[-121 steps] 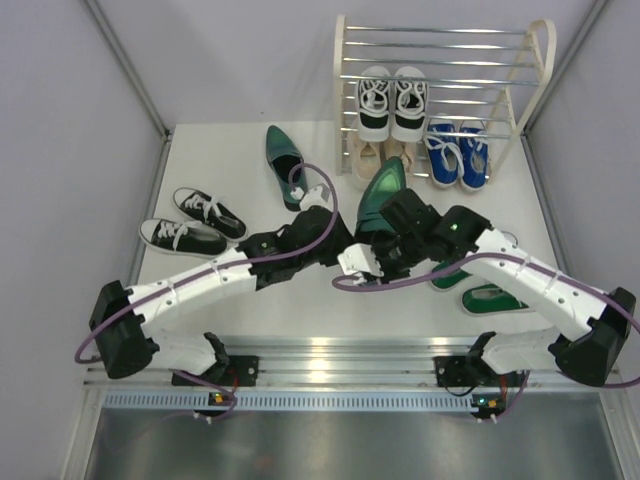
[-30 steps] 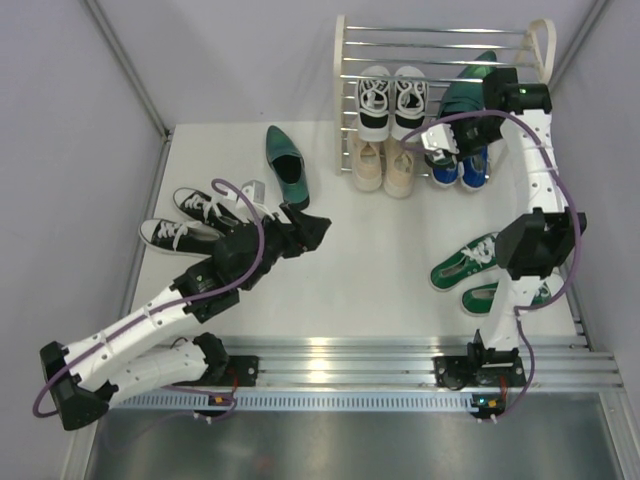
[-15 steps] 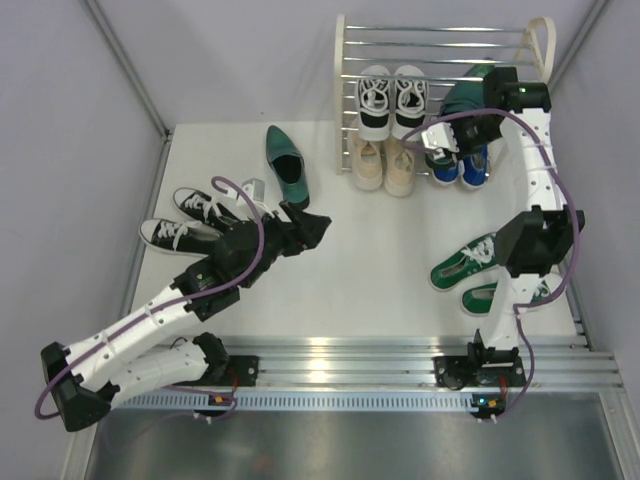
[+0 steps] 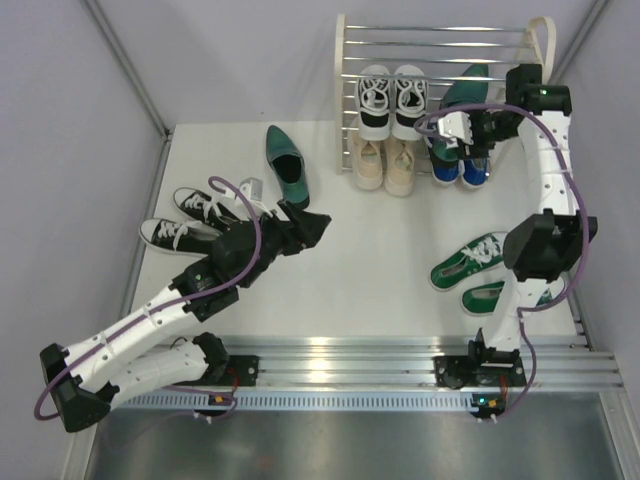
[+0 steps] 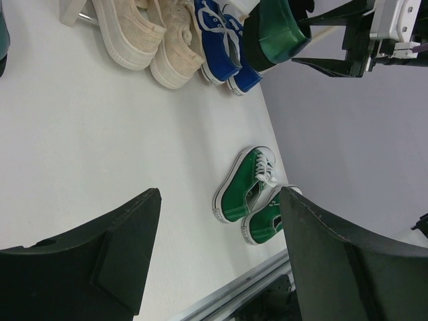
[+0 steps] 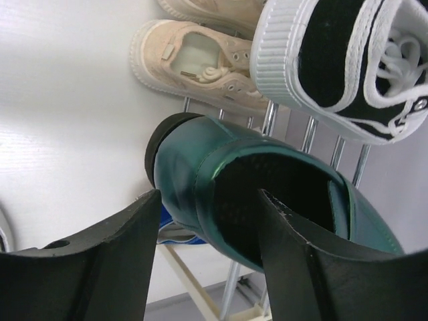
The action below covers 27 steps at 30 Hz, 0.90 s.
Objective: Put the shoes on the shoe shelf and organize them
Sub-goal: Place the shoe at the shoe shelf.
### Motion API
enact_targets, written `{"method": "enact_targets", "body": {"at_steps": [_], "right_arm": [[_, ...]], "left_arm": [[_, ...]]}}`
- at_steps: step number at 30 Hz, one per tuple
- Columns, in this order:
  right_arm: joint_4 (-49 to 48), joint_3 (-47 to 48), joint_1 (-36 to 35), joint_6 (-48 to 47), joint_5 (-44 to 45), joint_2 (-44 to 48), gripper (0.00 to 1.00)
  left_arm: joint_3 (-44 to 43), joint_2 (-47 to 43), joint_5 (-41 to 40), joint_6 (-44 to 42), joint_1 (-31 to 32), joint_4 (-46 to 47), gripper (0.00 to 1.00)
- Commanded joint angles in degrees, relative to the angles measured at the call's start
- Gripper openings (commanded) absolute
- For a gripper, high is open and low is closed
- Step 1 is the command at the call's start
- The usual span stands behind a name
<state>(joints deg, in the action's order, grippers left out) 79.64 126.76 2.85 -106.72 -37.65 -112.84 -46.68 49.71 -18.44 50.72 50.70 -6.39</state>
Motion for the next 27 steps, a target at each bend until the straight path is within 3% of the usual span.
{"method": "enact_targets", "body": {"at_steps": [1, 4, 7, 11, 19, 24, 27], "right_arm": [[-8.7, -3.9, 1.6, 7.9, -2.1, 6.6, 0.59], [-14.7, -8.5, 1.6, 16.5, -0.9, 9.5, 0.63], [-16.7, -8.9, 1.8, 21.9, -0.4, 10.4, 0.63], [-21.9, -9.1, 1.8, 36.0, 1.3, 11.5, 0.65], [-24.3, -11.1, 1.8, 53.2, -0.1, 16.1, 0.79], [-31.6, -13.5, 1.9, 86.5, 7.3, 17.8, 0.81], [-33.8, -17.2, 2.0, 101.0, 11.7, 19.4, 0.72]], "left_arm": [[0.5, -1.5, 0.4, -0.1, -0.3, 3.8, 0.77], [1.0, -2.0, 0.4, 0.0, -0.3, 3.8, 0.77], [1.1, -2.1, 0.4, -0.1, -0.4, 3.8, 0.77], [1.2, -2.1, 0.9, -0.2, -0.6, 4.1, 0.77], [1.2, -2.4, 1.4, -0.4, -0.8, 4.6, 0.77], [1.7, -3.0, 1.1, -0.4, -0.9, 4.5, 0.77], [1.7, -3.0, 1.2, -0.4, -1.0, 4.5, 0.77]]}}
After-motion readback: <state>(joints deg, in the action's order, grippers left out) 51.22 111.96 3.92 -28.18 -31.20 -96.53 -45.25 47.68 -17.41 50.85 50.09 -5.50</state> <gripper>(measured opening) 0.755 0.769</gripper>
